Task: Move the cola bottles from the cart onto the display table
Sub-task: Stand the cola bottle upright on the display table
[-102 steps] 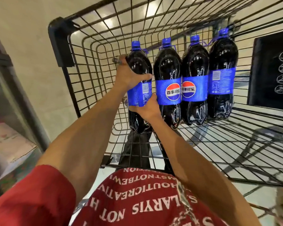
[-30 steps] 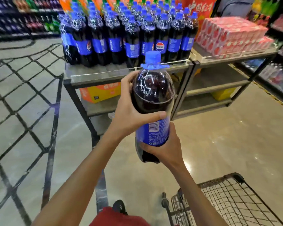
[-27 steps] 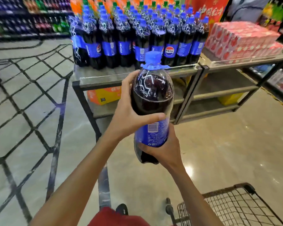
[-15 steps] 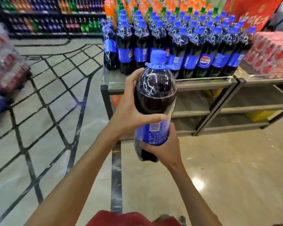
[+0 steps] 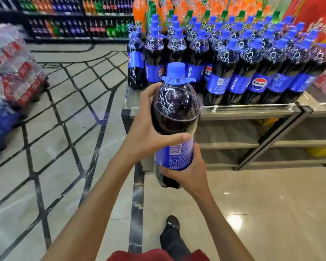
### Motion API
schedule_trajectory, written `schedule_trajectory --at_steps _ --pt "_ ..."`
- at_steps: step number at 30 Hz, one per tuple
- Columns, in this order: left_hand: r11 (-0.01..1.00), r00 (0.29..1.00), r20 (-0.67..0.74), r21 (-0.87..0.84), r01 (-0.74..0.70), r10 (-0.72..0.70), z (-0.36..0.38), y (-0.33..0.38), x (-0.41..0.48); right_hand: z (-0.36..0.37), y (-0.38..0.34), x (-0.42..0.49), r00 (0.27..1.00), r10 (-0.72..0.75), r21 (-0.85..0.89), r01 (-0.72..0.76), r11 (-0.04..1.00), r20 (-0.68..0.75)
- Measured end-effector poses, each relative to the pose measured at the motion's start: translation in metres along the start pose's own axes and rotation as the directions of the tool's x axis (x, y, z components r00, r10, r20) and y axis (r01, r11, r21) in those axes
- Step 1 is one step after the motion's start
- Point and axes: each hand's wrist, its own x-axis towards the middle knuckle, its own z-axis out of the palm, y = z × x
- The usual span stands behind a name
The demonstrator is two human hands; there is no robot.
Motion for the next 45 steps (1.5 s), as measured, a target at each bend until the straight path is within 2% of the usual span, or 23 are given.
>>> schedule_trajectory --at_steps 6,16,22,34,40,45 --pt "0.999 1.0 0.008 0.034 0.006 -0.006 0.016 -0.02 0.072 -0.019 0.01 0.078 1.0 -0.011 0.014 0.011 1.0 0.01" --pt "0.996 0.997 -0.071 0.086 -0.011 0.017 0.037 -0.056 0.163 -0.035 0.028 0.182 0.999 -0.041 0.016 0.04 0.999 0.017" --pt "0.999 0.998 -0.068 0.05 0.009 -0.005 0.038 -0.084 0.211 -0.03 0.037 0.232 0.999 -0.032 0.025 0.032 0.999 -0.005" --pt "0.998 0.984 0.164 -0.017 -0.062 0.064 0.032 -0.141 0.321 -0.008 0.056 0.333 0.985 0.06 0.02 -0.057 0.998 -0.165" --pt "0.996 0.948 0.304 -0.017 -0.092 0.092 0.043 -0.17 0.36 -0.002 0.082 0.369 0.944 0.094 0.029 -0.089 0.996 -0.317" --pt "0.995 0.929 0.357 -0.017 -0.096 0.095 0.052 -0.186 0.381 -0.004 0.095 0.386 0.913 0.102 -0.006 -0.113 0.994 -0.394"
